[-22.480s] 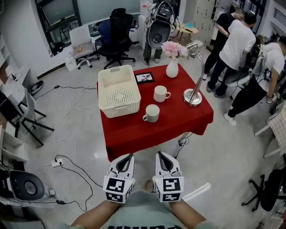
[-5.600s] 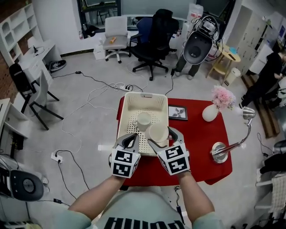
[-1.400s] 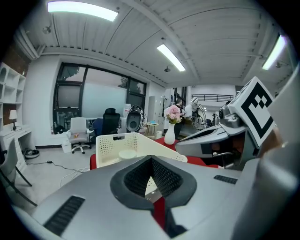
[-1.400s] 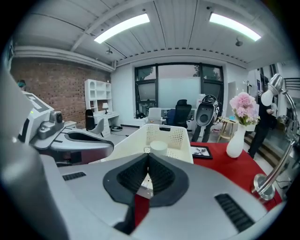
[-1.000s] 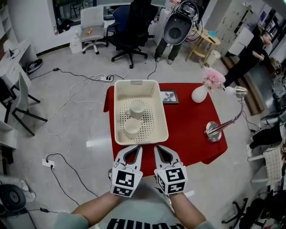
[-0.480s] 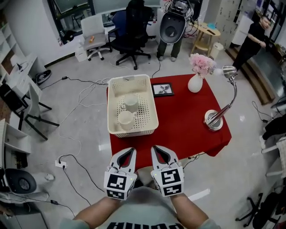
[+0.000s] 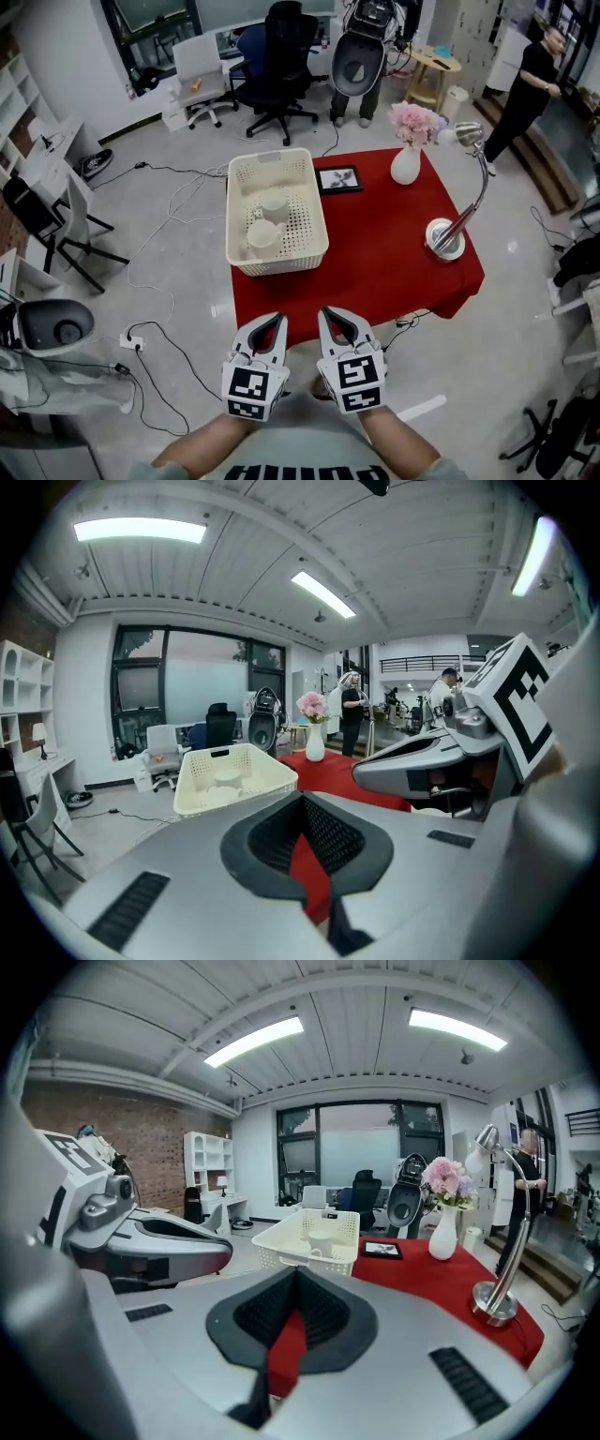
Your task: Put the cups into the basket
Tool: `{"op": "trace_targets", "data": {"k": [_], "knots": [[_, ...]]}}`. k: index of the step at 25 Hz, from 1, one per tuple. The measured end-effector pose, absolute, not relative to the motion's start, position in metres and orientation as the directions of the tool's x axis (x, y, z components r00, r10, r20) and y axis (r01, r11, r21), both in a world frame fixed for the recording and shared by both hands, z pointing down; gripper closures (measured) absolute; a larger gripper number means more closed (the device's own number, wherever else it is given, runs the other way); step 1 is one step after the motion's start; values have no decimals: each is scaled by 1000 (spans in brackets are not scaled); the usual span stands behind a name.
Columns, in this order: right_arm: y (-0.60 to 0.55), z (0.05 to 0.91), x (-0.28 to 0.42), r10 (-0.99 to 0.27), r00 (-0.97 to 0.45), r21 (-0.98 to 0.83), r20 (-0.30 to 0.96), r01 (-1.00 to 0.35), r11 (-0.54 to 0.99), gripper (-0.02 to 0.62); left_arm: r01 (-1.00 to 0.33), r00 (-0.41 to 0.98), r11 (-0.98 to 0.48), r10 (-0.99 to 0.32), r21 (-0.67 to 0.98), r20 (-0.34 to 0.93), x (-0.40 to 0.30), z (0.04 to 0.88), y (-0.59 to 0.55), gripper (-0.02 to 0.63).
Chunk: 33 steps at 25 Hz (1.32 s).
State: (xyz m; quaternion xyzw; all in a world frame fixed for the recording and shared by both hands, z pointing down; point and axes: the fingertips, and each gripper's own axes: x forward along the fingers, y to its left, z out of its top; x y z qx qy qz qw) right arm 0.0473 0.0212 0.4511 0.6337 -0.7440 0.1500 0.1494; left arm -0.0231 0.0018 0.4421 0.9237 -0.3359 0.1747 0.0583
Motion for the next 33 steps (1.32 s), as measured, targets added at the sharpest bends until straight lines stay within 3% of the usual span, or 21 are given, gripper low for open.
{"op": "trace_targets", "data": {"k": [16, 33], "knots": [[19, 465, 3, -889, -77, 8, 452, -996, 91, 583, -611, 747, -792, -564, 26, 352, -71, 450, -13, 603], [22, 468, 7, -882, -51, 14, 468, -998, 65, 583, -578, 770, -815, -531, 34, 355, -65, 451, -14, 603]]}}
